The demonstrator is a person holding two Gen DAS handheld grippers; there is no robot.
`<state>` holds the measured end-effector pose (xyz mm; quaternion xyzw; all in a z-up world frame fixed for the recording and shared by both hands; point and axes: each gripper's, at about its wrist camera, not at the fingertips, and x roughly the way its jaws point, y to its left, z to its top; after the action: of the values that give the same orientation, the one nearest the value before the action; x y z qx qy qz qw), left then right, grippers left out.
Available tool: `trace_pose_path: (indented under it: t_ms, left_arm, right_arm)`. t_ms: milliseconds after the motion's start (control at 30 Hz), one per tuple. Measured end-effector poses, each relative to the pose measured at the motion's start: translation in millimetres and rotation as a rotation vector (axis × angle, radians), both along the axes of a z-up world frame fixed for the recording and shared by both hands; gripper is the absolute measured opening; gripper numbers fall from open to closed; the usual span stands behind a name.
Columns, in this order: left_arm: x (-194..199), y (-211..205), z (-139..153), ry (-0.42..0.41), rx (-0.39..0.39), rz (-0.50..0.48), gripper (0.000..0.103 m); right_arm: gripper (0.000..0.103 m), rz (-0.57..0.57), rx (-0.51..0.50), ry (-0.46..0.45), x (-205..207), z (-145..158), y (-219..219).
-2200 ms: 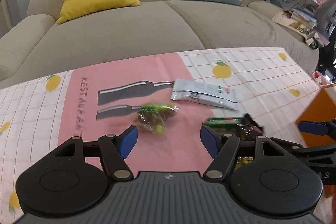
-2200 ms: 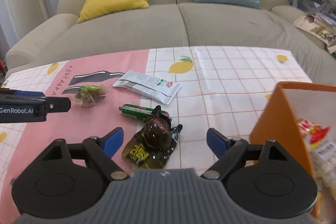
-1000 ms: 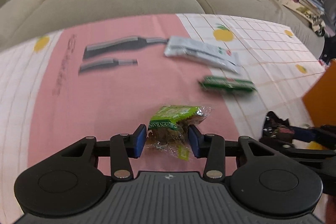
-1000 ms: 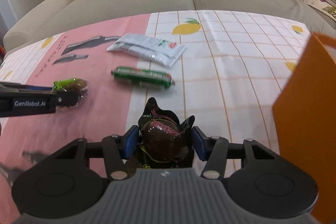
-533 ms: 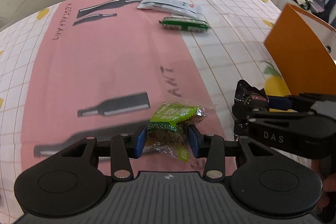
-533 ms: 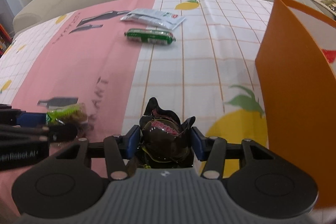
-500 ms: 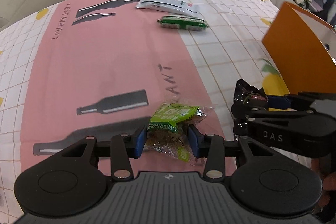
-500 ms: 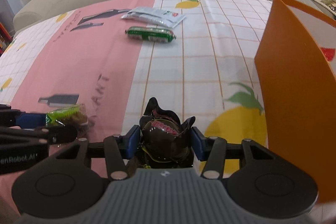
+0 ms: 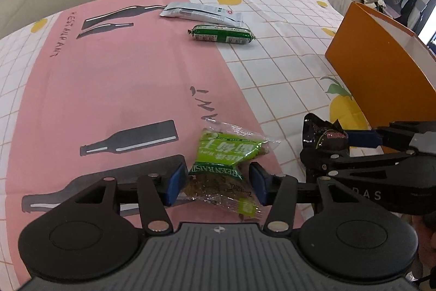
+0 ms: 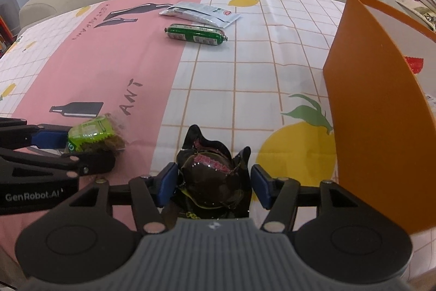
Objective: Organize snacks
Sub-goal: 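Lift the green snack and dark candy bag and carry both into the orange box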
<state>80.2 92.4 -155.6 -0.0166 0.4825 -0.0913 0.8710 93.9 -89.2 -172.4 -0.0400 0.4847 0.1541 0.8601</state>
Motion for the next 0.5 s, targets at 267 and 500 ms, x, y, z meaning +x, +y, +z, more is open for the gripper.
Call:
trace_pose_path:
  t_ms: [267, 500]
  left_arm:
    - [-0.5, 2.8, 2.9, 0.002, -0.033, 0.041, 0.050]
    - [-3.5, 9.1, 20.7, -0.011, -0.100, 0.086, 0.049]
  right_arm:
    - [0.048, 0.018, 0.018, -0.009, -2.8, 3.8, 2.8]
    - [0.047, 0.029, 0.063, -0.054, -10.7, 27.1, 0.0]
